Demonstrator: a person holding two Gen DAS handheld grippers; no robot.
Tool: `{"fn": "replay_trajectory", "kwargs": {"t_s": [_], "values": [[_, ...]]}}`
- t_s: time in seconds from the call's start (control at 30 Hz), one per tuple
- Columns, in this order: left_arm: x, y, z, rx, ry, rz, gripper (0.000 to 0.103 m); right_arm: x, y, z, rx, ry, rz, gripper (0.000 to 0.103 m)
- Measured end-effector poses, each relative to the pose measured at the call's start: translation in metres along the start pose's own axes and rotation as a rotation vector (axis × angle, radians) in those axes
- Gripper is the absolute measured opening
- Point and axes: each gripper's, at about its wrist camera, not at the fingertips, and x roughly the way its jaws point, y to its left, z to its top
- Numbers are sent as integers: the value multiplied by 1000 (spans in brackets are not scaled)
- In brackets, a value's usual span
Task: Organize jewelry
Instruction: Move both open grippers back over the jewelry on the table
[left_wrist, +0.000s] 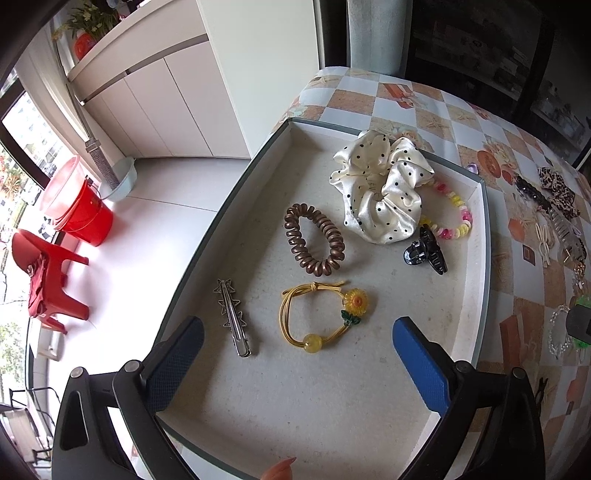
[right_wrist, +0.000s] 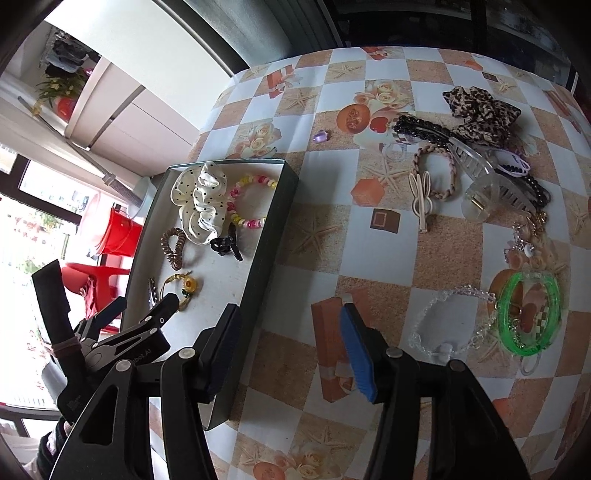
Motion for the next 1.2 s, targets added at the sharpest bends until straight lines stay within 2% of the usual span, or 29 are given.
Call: {"fn": "replay_trajectory", "kwargs": {"t_s": [0.07, 0.2, 0.23, 0.27, 0.47, 0.93, 1.0, 1.03, 1.1, 1.2], "values": [[-4, -2, -2, 4, -2, -2, 103, -3, -6, -3, 12, -2, -2, 70], [-9, -7, -4, 9, -3, 0, 103, -10, -22, -10, 43, 0, -9, 70], [-9, -9, -5, 7, 1, -6, 103, -11, -27, -12, 52, -1, -11, 74], [-9, -11, -5, 10, 8, -14, 103, -14, -32, -15, 62, -4, -14, 82], [-26, -31, -12, 61, -3, -61, 103, -27, -64, -31, 128, -9, -31, 83], [-63, -110, -16, 181, -27, -189, 103, -52, -133, -64, 269, -33, -79, 85], [-63, -123, -18, 211, -24, -199, 103, -55, -138, -66, 276, -44, -87, 88], [-63, -129, -19, 225, -22, -198, 103, -56, -141, -67, 276, -49, -89, 103], [-61, -140, -22, 246, -15, -201, 103, -59, -145, -68, 270, -69, -95, 103], [-56, -153, -25, 268, -1, -197, 103, -58, -150, -67, 257, -51, -120, 103]]}}
